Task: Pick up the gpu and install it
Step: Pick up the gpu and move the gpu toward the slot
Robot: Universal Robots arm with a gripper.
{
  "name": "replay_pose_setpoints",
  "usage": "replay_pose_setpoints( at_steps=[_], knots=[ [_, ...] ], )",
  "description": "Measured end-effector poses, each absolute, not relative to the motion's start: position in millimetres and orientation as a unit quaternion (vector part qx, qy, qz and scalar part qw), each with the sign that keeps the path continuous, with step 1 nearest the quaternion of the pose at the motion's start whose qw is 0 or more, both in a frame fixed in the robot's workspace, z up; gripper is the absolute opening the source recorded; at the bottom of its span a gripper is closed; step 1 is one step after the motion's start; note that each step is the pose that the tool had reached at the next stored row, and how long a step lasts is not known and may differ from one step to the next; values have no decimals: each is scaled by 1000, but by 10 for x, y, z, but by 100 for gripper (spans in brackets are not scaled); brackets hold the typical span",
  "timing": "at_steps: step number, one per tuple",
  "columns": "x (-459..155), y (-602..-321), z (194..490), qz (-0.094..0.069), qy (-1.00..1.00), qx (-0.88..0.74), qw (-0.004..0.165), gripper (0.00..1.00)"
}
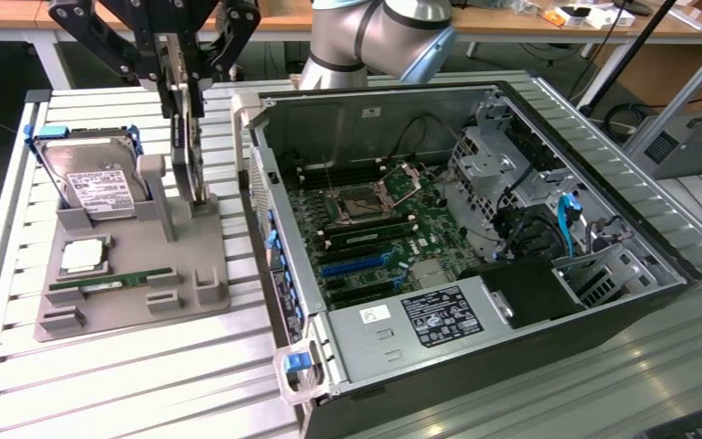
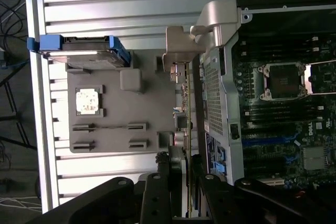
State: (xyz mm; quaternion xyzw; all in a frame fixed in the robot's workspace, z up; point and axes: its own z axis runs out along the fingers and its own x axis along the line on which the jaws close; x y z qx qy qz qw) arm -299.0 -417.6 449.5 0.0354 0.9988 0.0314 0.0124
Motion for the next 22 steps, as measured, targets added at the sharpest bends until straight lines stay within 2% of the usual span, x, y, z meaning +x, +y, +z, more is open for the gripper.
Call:
replay_pose_setpoints(
  at_steps=[22],
  knots=[
    [-2917, -4215, 4473, 30, 999, 35, 12, 27]
  ],
)
